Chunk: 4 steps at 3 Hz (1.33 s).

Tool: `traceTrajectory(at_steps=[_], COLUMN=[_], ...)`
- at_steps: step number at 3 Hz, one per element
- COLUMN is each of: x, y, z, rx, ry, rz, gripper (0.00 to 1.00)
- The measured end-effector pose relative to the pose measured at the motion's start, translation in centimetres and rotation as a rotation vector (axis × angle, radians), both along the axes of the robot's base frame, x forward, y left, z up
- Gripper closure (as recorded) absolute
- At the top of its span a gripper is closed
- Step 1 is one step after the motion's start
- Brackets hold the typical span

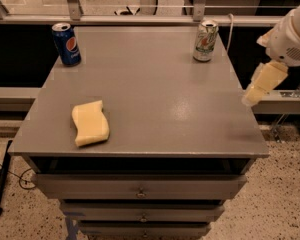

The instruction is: Knock 7up can over

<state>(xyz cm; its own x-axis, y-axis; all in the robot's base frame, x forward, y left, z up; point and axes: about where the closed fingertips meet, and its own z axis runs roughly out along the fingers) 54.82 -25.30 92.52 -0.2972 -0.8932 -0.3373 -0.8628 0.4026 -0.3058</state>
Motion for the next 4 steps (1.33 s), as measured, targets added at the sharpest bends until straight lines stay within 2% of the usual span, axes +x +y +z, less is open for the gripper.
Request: traceTrajectory(at_steps=[1,2,3,4], x=[5.6,11.3,16.4,20.2], y=[-1.4,-1.6,-0.8,0.2], z=[-1.5,-2.1,-2.2,-2.2], rx=[0.100,0.286,0.487,0.656], ry=[-0.068,-0.156,-0.233,-0.283], rz=[-0.050,-0.094,-0.114,-0.120], gripper=[0.00,0.00,0.00,0.00])
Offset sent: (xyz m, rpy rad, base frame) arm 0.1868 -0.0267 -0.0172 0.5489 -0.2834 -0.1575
